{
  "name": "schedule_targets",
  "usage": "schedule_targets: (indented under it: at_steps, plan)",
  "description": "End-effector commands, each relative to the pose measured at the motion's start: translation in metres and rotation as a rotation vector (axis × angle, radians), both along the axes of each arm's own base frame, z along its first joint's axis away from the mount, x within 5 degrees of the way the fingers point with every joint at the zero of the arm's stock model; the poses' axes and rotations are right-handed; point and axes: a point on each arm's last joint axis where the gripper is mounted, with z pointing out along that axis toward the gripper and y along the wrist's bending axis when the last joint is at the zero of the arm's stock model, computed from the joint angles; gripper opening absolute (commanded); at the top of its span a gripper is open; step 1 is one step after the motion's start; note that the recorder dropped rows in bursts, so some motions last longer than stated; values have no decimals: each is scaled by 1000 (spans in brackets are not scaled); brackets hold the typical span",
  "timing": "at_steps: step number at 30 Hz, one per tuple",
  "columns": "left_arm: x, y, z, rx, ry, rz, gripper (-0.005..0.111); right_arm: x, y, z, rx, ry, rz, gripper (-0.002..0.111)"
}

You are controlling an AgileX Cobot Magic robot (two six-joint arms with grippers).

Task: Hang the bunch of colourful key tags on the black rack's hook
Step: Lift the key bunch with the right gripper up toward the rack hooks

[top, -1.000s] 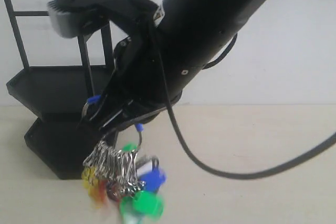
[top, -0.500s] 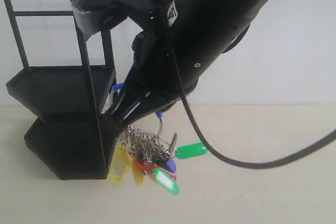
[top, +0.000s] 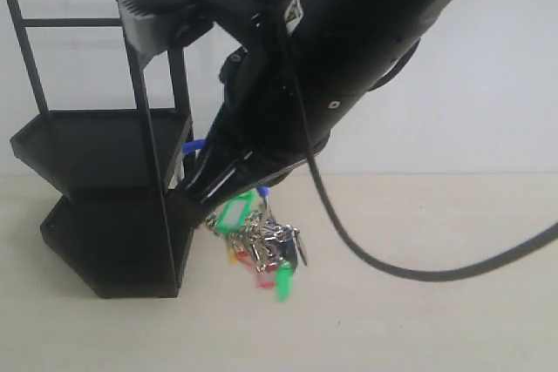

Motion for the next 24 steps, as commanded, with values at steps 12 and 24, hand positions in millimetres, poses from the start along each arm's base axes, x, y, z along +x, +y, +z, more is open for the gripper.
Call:
schedule_targets:
  at_steps: [12, 24]
  plan:
    - [0, 0, 1, -5, 0, -1, 4, -6, -3, 2, -38, -6, 107, 0]
    - [0, 0, 1, -5, 0, -1, 4, 24, -8, 19, 129, -210, -266, 0]
